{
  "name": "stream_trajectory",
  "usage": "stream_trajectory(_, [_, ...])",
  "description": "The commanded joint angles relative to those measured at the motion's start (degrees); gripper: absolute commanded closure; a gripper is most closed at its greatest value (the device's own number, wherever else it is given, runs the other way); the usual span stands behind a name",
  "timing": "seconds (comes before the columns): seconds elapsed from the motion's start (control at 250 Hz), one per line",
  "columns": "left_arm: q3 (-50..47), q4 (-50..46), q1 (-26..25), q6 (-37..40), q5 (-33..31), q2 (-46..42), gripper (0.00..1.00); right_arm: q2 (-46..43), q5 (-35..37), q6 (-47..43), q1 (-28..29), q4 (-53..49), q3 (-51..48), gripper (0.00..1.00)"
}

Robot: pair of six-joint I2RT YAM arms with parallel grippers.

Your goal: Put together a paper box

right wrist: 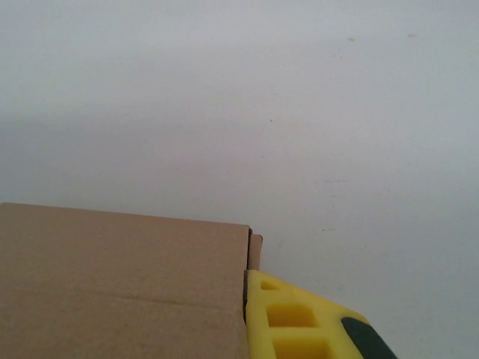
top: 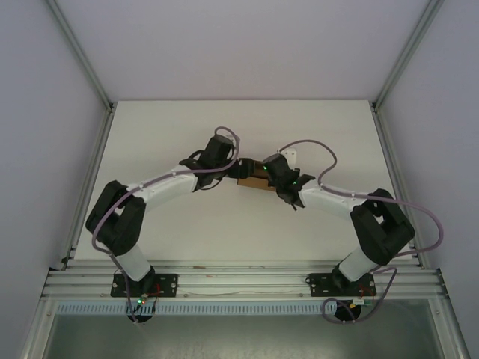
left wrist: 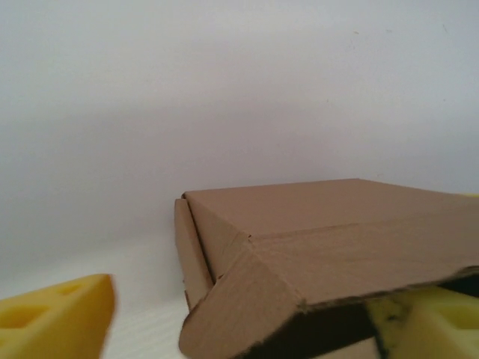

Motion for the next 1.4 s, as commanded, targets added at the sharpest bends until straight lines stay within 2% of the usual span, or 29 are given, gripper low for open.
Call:
stream_trajectory(0.0, [-2.0,-5.9,-0.6,-2.6,-2.4,-5.5,0.0,-1.7,4.3,-2.6,0.9,4.9,-2.9,0.9])
stream_trajectory(0.12, [-1.5,-8.7,-0.4,-5.3,-5.7,-9.1,0.0,-2.4,4.9,-5.0,2.2,9.3,-5.8,0.89])
stream_trajectory(0.244, [0.1,-8.4,1.1,-8.5,-9.2,-9.0,0.0,-2.6,4.8,-7.0,2.8,13.4,-8.7,0.88])
stream_trajectory(0.3, [1.3,-7.4,2.8,-10.7,-6.5,-7.3,0.0,-2.5,4.4,-7.2,3.0,15.3,-9.8,0.87])
stream_trajectory(0.408, [3.6,-3.9,5.8,-12.7,3.0,-2.4,0.0,-2.3,5.2,-9.3,4.2,19.7,-12.0,0.85])
stream_trajectory(0.576, [7.0,-1.9,6.6,-12.2,10.8,5.7,0.0,-1.2,7.8,-13.2,6.7,22.2,-12.7,0.83])
stream_trajectory(0.724, [5.2,2.1,6.6,-14.0,16.8,9.4,0.15,-0.2,9.4,-11.8,7.4,21.5,-12.5,0.83])
stream_trajectory(0.983, [-0.9,3.5,6.5,-13.1,16.6,9.7,0.3,-1.8,7.4,-10.2,8.0,19.2,-13.2,0.78])
stream_trajectory(1.099, [-3.6,6.1,6.5,-13.8,17.5,10.2,0.35,-4.2,5.0,-9.4,8.1,16.6,-13.8,0.72])
stream_trajectory(1.267, [-6.9,10.7,6.5,-15.8,18.8,11.5,0.37,-9.6,3.2,-7.5,8.2,11.3,-15.4,0.64])
stream_trajectory(1.395, [-7.8,12.3,6.6,-15.8,19.0,12.4,0.42,-15.1,1.8,-6.3,8.2,5.3,-17.6,0.51])
